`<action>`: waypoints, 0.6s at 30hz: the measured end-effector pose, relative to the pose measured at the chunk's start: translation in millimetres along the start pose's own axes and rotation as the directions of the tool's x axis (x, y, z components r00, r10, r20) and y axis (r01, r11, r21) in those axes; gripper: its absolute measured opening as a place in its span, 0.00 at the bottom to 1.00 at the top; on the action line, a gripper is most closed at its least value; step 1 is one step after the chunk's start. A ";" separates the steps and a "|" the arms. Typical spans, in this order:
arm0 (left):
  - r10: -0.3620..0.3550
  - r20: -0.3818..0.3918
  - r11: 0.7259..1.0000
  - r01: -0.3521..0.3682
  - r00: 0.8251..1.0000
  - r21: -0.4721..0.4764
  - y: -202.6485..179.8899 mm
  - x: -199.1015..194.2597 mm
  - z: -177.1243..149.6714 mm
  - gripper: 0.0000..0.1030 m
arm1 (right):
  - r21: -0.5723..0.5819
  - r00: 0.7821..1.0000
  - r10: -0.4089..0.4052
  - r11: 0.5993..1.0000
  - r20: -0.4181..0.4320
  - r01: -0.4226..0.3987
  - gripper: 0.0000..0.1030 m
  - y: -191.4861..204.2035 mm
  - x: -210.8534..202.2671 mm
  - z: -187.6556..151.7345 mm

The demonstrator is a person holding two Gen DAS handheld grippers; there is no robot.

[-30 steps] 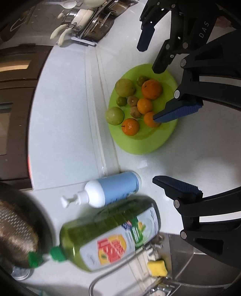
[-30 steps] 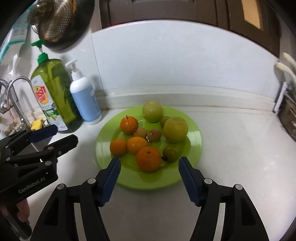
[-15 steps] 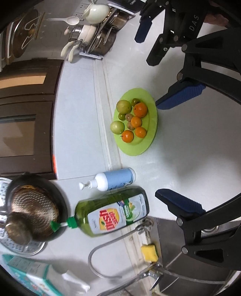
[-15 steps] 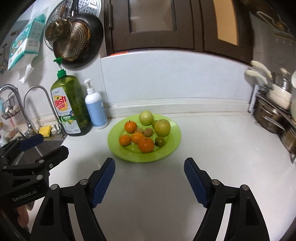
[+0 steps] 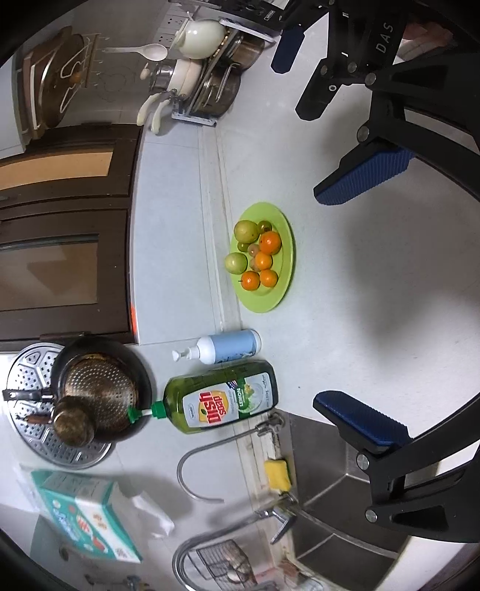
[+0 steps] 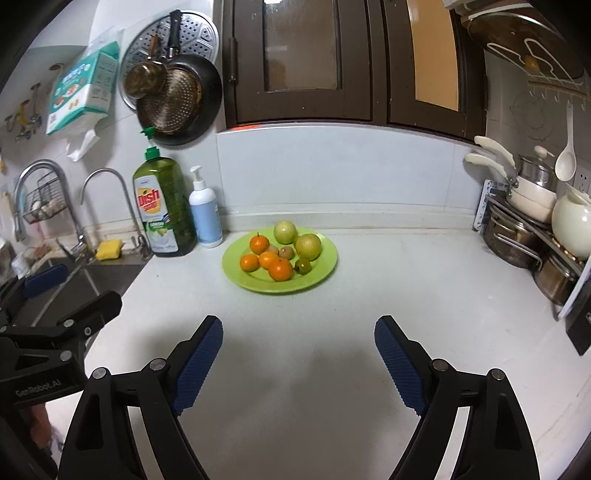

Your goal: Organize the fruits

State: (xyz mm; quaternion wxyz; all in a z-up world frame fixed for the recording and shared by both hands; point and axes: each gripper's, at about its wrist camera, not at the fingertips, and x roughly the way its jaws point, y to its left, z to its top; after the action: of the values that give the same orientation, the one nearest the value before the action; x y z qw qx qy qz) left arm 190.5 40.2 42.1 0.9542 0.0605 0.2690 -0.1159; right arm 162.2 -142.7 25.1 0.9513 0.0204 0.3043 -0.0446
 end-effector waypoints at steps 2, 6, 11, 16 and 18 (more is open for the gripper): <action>0.001 0.003 1.000 0.000 1.000 -0.014 -5.3 -11.4 -5.0 1.00 | -0.005 1.000 0.010 1.000 0.006 -0.010 0.82 -3.9 -10.0 -4.4; 0.013 0.013 1.000 -0.012 1.000 -0.027 -14.2 -33.4 -13.5 1.00 | -0.015 1.000 0.023 1.000 0.014 -0.023 0.82 -11.5 -29.0 -13.0; 0.029 0.034 0.999 -0.027 0.999 -0.039 -22.9 -58.5 -21.6 1.00 | -0.015 0.999 0.035 0.999 0.025 -0.035 0.85 -18.4 -49.7 -23.2; 0.045 0.045 0.998 -0.043 0.998 -0.043 -29.7 -76.8 -29.6 1.00 | -0.030 0.998 0.054 0.998 0.042 -0.052 0.85 -22.2 -67.3 -29.9; 0.050 0.048 0.998 -0.048 0.998 -0.044 -32.1 -82.4 -31.6 1.00 | -0.031 0.997 0.059 0.998 0.048 -0.058 0.85 -23.7 -72.3 -32.0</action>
State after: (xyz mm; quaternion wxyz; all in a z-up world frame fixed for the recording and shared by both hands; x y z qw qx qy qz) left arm 98.3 30.3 57.0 0.9641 0.0439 0.2466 -0.0882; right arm 82.8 -158.9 40.9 0.9595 0.0141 0.2810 -0.0126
